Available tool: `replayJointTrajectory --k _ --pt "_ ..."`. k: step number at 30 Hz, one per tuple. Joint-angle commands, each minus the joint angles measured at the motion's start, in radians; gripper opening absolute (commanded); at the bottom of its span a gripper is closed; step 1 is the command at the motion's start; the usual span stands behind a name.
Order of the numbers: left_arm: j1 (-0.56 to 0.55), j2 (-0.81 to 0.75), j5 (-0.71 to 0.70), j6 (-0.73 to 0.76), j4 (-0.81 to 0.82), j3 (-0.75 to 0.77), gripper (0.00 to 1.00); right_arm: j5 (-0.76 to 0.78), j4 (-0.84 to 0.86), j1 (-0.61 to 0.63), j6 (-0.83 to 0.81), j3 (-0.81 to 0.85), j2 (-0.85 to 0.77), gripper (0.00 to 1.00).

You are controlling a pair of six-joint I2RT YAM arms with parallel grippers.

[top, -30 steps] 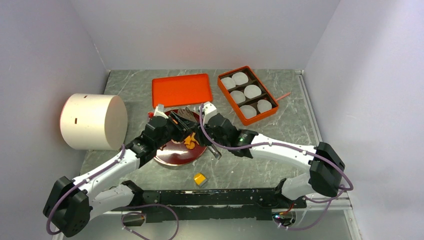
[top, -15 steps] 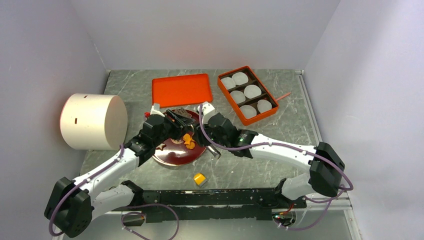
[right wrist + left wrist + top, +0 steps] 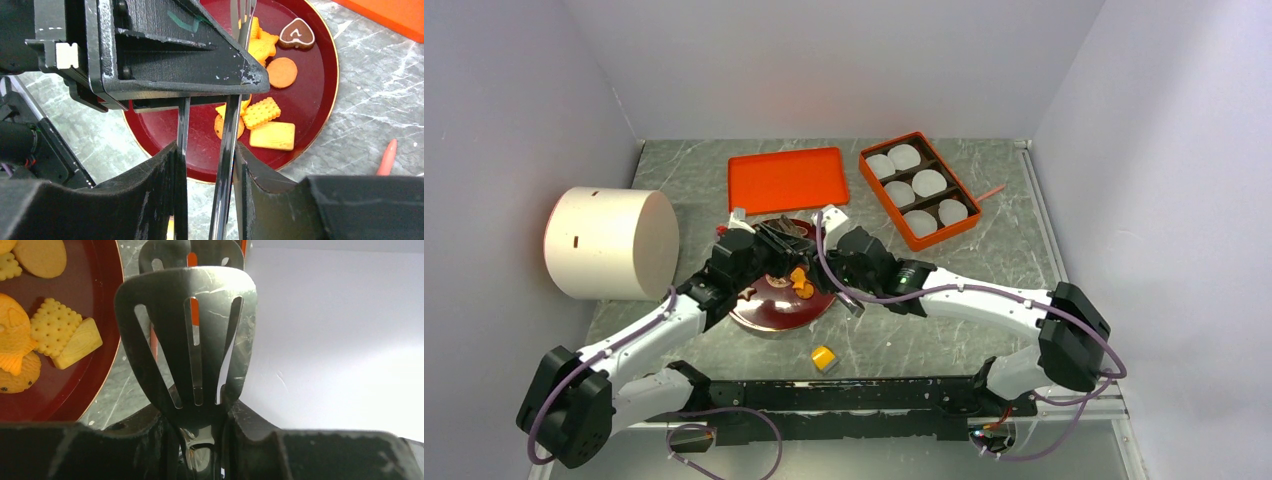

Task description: Pack the cookies

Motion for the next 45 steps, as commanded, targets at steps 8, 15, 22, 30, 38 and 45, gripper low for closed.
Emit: replayJointTrajectory --k 8,15,22,30,38,45 --pt "0.002 -0.017 0.037 -0.061 0.171 -0.034 0.05 -0.049 0.033 0.007 0.006 0.060 0.014 0.44" --pt "0.002 -0.023 0.055 -0.050 0.233 -0.042 0.05 -0.077 0.024 0.006 0.029 0.087 0.041 0.46" --pt "0.002 -0.031 0.067 -0.043 0.263 -0.046 0.05 -0.080 -0.007 0.006 0.038 0.098 0.045 0.48" --pt "0.002 -0.039 0.077 -0.045 0.291 -0.055 0.05 -0.075 -0.005 0.002 0.057 0.101 0.050 0.50" --pt "0.001 -0.045 0.078 -0.025 0.264 -0.052 0.06 -0.066 -0.011 0.001 0.053 0.119 0.039 0.46" --pt "0.002 -0.054 0.060 -0.011 0.229 -0.062 0.34 -0.063 -0.041 -0.002 0.037 0.135 0.029 0.42"
